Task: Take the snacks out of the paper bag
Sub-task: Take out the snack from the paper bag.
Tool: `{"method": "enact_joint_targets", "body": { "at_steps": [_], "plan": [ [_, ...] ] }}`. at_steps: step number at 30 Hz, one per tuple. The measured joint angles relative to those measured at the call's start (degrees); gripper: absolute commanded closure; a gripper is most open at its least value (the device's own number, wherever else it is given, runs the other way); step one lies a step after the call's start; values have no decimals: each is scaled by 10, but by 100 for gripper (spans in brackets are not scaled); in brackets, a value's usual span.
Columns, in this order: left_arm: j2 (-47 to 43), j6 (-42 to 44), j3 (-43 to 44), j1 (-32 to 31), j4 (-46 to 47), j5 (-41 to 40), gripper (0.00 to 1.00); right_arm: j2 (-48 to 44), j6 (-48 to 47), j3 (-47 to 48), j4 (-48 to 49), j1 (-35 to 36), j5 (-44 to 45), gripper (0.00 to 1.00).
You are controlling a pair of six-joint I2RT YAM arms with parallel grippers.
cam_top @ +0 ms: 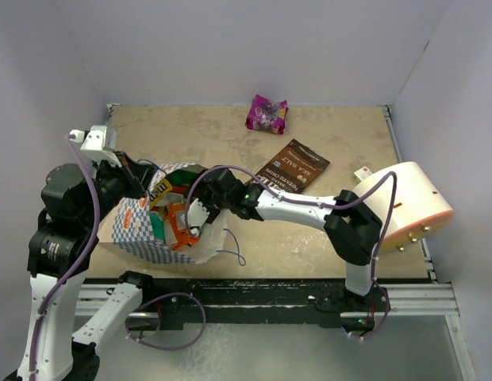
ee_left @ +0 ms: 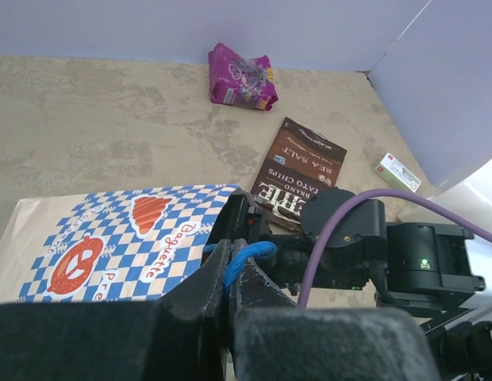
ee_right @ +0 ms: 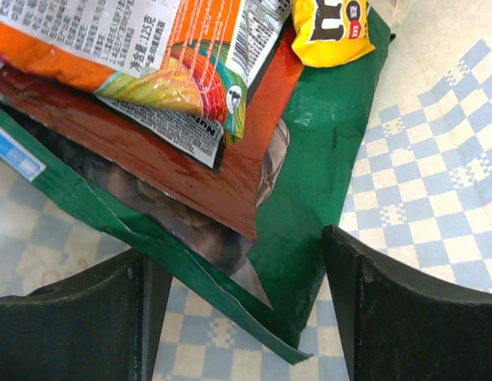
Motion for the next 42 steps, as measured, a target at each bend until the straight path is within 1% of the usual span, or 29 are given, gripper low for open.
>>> {"method": "enact_joint_targets", "body": {
  "at_steps": [2,5,6,7,9,15,20,24,31,34,38,42],
  "plan": [
    [0,0,2,0,0,1,100,15,-11,10,10,0,4,37],
    [0,0,6,0,0,3,100,38,-20,33,26,0,10,72],
    [0,0,7,0,0,3,100,43,-23,39,30,0,11,83],
    [0,0,8,0,0,3,100,47,-24,43,36,0,11,91],
    [1,0,9,0,0,3,100,49,-23,45,48,0,13,100],
    [1,0,9,0,0,-4,100,35,-18,45,55,0,13,100],
    [1,-1,9,0,-1,-26,100,-21,-4,45,40,2,9,100],
    [1,-4,9,0,-2,-46,100,-80,11,46,13,6,-4,100],
    [2,-7,13,0,-13,-88,100,-174,47,60,-77,7,-37,100],
    [5,-9,17,0,-13,-99,100,-212,77,77,-130,7,-53,100],
    [8,-15,23,0,-14,-112,100,-262,151,105,-180,7,-63,100],
    [12,-19,27,0,-14,-117,100,-307,230,124,-184,7,-54,100]
  ]
}}
